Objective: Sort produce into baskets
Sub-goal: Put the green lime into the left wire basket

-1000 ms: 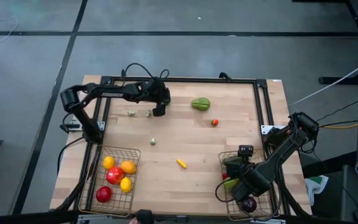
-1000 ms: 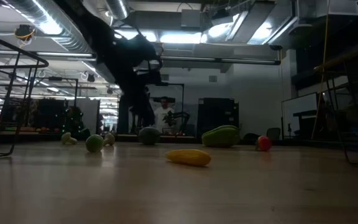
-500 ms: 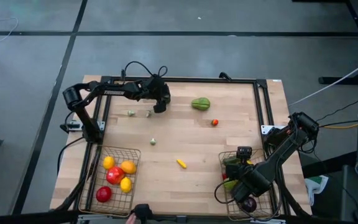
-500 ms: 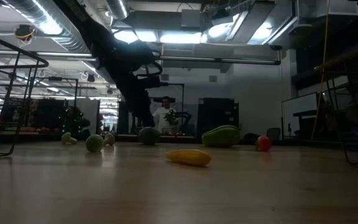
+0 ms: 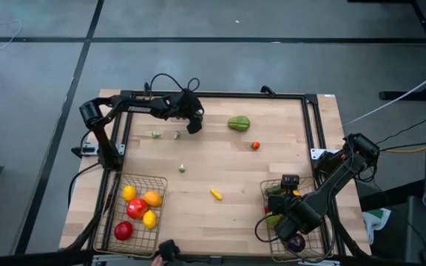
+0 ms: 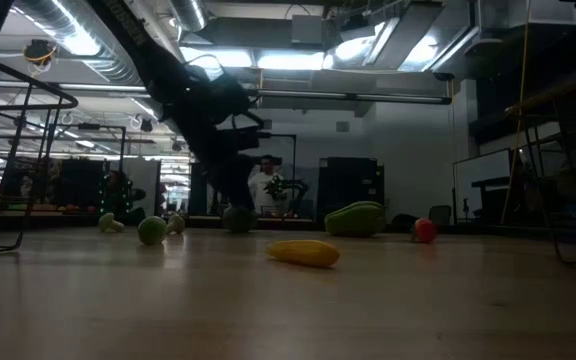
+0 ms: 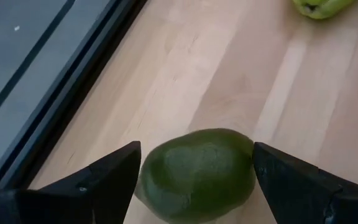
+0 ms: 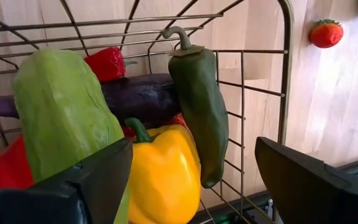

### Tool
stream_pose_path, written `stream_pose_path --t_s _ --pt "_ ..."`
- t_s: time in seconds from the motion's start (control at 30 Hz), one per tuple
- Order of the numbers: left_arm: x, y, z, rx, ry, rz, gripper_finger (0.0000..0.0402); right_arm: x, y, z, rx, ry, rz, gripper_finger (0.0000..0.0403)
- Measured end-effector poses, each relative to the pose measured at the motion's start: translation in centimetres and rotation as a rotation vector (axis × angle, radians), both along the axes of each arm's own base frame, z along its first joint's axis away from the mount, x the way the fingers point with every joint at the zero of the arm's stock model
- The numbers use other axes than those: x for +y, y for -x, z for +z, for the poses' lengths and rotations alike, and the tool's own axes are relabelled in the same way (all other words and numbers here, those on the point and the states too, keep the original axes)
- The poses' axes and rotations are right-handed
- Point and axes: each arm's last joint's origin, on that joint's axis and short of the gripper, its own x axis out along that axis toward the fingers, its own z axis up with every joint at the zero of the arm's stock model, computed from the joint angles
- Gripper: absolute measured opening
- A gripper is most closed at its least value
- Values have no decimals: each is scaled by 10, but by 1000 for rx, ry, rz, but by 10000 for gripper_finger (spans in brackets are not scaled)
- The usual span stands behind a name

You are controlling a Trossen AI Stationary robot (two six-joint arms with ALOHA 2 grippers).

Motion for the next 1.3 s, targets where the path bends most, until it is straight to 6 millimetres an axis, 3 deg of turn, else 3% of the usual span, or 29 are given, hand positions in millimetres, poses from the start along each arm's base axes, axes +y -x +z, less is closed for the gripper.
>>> stream_pose_path --t_s 0.53,1.3 --pt "-3 4 -3 17 105 -87 306 0 0 0 0 0 0 337" --pt "-45 -6 -10 159 156 -303 295 0 0 0 0 -1 0 337"
